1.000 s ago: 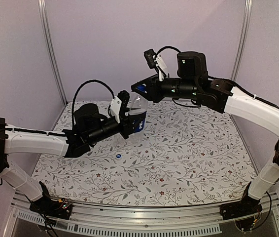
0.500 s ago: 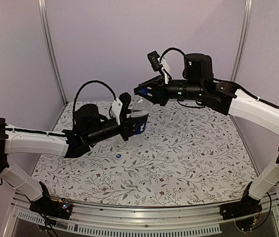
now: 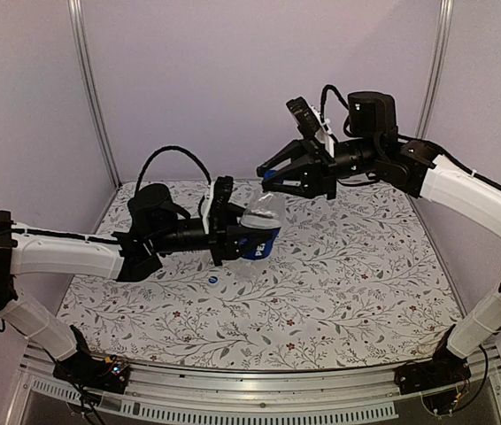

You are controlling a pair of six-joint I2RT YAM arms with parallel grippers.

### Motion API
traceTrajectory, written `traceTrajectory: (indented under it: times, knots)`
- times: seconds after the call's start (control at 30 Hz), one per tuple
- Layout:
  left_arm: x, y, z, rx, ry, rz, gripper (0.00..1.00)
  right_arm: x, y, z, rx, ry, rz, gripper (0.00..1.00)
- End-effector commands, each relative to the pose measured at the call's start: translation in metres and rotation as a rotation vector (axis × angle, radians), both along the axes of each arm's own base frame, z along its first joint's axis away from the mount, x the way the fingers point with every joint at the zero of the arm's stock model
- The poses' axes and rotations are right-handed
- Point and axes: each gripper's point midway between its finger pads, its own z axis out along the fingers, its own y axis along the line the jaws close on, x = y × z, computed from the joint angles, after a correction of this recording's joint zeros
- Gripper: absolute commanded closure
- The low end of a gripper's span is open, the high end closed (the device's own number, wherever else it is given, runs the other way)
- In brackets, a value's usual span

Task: Unscrew the bottle caps

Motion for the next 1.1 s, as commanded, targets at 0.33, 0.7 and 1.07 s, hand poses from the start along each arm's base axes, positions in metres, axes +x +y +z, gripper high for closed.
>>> traceTrajectory:
  times: [0.33, 0.7, 1.07]
  knots:
    - [0.024, 0.005, 0.001, -0.008, 0.006, 0.104, 0.68, 0.045, -0.008, 0.013, -0.003, 0.055, -0.219, 0.50]
    - [0.060, 0.013, -0.006, -0.028, 0.084, 0.330, 0.69, 0.082, -0.009, 0.042, 0.096, 0.187, -0.576, 0.20]
    - [0.077, 0.023, -0.008, -0.038, 0.112, 0.482, 0.69, 0.098, 0.012, 0.020, 0.027, 0.237, -0.736, 0.27]
